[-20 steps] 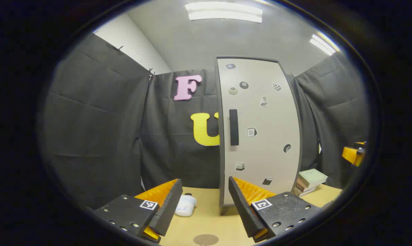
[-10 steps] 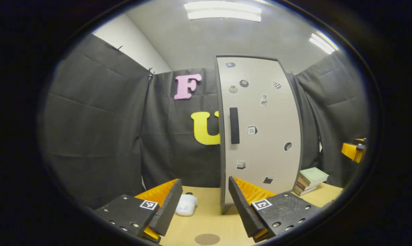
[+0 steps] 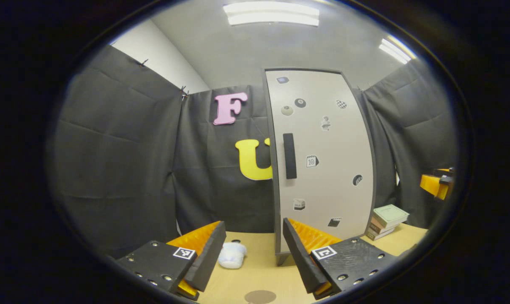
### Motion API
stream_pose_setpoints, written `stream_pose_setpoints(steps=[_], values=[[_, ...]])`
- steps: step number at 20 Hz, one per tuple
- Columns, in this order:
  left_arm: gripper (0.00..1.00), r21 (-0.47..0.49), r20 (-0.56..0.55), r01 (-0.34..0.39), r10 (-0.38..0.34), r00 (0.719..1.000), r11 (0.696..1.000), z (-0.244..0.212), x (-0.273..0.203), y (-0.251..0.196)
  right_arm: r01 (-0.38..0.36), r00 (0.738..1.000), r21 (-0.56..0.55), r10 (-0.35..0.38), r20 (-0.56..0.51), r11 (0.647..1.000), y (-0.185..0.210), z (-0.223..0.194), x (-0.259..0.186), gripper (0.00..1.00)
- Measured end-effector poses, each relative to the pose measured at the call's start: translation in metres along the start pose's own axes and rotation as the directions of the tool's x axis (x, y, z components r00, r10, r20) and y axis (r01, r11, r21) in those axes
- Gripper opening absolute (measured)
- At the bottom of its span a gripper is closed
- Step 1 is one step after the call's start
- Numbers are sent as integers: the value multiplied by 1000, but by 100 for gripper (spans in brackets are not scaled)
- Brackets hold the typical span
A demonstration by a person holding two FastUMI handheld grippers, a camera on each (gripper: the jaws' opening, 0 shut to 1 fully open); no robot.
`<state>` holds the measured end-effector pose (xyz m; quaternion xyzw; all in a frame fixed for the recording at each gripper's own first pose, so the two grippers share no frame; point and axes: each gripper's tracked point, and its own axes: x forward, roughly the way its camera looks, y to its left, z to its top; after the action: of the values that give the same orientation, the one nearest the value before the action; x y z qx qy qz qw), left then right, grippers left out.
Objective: Open the cabinet door with the right hand, grasp the bottle in the cabinet with the left hand and place it on the coaster, then close the cabinet door with the right hand.
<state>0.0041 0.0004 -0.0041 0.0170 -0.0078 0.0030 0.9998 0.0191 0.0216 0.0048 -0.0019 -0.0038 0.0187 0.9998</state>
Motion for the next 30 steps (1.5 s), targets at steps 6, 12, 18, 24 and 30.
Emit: stream_pose_setpoints(steps=[6,12,18,24,30], values=[[82,3,-8,-28,28,1000,1000,0,-7,19,-45,999,12,44,26,999,21,15,17,97],[84,17,0,-90,90,996,996,3,-26,48,-130,990,50,127,53,990,56,52,48,94],[84,24,-6,-185,185,983,982,-3,-53,102,-249,963,9,246,111,969,119,97,76,97],[84,34,-32,-263,264,964,964,-18,-74,147,-338,935,-9,337,113,941,188,111,93,98],[82,19,-57,-317,318,946,948,-34,-88,188,-360,929,-32,362,76,932,237,110,122,97]])
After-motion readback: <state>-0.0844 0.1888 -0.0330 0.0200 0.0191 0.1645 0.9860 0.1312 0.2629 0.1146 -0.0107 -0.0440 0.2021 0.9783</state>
